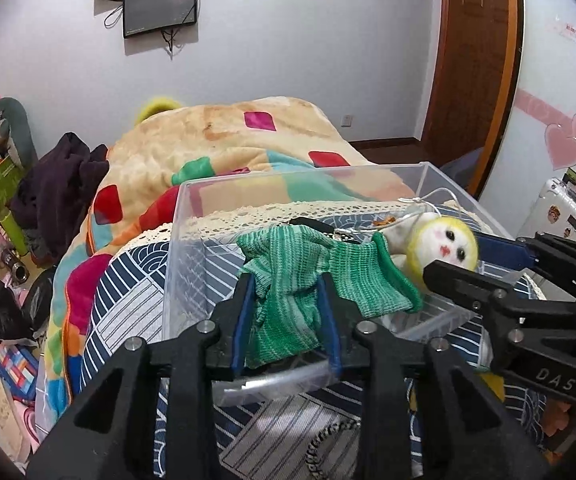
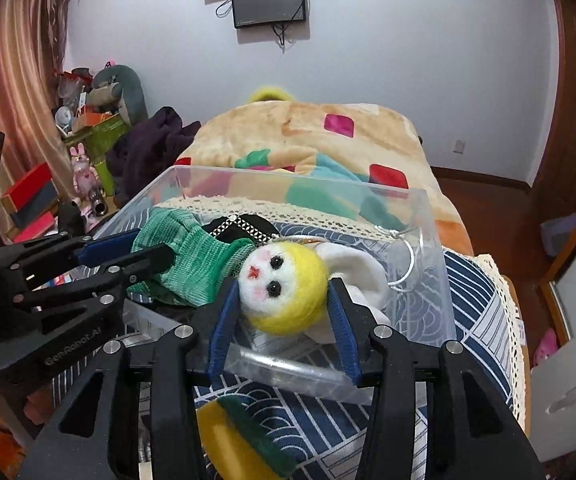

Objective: Organize soft objects
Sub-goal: 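Place the glove into the box with the left tool while the right tool drops the ball in, then grasp the beaded chain with the left tool while the right tool grasps the yellow sponge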

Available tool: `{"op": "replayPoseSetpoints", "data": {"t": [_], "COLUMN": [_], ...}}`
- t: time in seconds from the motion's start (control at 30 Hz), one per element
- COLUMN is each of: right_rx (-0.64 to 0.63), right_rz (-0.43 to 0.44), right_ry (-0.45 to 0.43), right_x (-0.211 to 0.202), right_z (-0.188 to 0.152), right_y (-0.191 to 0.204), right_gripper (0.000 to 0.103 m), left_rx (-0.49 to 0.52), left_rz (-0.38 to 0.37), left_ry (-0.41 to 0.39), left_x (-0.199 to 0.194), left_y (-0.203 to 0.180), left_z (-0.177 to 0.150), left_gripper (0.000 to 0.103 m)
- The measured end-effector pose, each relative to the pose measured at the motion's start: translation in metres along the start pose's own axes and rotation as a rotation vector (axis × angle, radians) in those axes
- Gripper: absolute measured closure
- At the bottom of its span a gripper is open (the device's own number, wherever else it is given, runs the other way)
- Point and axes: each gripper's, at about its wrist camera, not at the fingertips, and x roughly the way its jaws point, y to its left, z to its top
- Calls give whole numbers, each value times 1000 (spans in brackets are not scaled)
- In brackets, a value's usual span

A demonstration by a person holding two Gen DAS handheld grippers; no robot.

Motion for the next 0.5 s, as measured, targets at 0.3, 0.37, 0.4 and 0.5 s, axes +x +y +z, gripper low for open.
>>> {"op": "replayPoseSetpoints", "data": {"t": [0.3, 0.37, 0.4, 0.5], "right_rx": [12, 15, 16, 3], "right_rz": [-21, -20, -19, -24], "right_ry": [-63, -86, -102, -146], "right_x": [-25, -34, -39, -55], "right_z": [-1, -1, -1, 0], "right_y": [-4, -4, -4, -1], "right_gripper": [40, 31, 29, 26], "left_rx": [2, -5, -4, 9], "left_rz": [-2, -5, -4, 8], "left_ry": [-67, -86, -100, -123], "left_x": [-34, -43, -50, -63], "left_y": [-3, -2, -1, 0], "left_z": [-7, -7, -8, -10], "left_gripper": [32, 23, 21, 13]}}
